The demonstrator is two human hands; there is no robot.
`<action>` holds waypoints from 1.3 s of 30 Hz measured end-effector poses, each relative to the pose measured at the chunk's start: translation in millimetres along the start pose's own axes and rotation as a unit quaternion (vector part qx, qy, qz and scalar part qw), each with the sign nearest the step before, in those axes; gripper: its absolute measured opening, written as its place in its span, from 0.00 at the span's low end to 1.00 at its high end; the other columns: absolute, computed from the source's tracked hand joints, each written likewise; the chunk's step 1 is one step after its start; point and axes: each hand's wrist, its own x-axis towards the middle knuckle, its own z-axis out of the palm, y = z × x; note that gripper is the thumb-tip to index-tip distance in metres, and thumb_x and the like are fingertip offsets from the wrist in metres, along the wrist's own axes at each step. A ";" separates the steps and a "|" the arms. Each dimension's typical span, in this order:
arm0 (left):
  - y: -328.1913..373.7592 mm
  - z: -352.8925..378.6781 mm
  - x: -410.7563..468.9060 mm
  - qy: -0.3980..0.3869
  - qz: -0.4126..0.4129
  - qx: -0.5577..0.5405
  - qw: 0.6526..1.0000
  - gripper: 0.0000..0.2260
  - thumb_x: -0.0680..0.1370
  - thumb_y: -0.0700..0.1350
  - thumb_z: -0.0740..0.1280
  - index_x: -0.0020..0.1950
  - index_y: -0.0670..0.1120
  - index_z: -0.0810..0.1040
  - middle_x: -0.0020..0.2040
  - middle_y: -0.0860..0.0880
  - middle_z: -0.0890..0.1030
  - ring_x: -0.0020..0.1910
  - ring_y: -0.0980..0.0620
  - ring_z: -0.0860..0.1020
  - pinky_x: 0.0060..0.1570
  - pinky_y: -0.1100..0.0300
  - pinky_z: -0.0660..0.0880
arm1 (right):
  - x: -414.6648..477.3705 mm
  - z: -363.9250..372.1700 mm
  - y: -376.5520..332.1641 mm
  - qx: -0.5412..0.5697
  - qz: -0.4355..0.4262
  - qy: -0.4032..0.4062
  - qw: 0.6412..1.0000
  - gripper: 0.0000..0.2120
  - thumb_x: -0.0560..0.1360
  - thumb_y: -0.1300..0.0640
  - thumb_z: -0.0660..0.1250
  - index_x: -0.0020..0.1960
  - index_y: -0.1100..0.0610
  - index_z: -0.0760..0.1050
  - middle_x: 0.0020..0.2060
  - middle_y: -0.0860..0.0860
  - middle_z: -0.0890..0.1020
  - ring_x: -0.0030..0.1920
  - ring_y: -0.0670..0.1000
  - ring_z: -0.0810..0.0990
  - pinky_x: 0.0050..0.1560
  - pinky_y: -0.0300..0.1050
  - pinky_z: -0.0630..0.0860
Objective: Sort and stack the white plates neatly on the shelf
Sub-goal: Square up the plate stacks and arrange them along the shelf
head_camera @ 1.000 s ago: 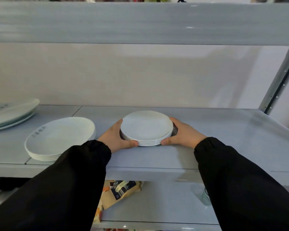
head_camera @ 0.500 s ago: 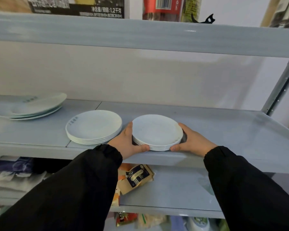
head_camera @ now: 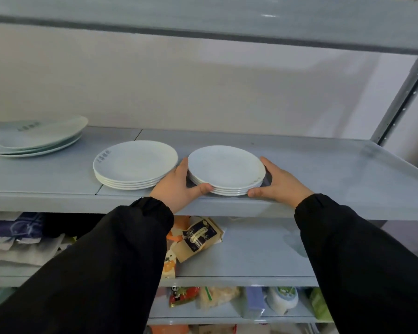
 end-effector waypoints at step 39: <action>-0.7 5.5 7.7 -0.027 0.004 0.122 0.992 0.38 0.76 0.62 0.64 0.78 0.52 0.48 0.67 0.45 0.74 0.60 0.45 0.76 0.55 0.55 0.73 | -3.9 -5.0 3.6 0.021 -0.009 0.025 0.999 0.39 0.62 0.38 0.81 0.68 0.41 0.67 0.60 0.39 0.78 0.62 0.46 0.74 0.51 0.34 0.69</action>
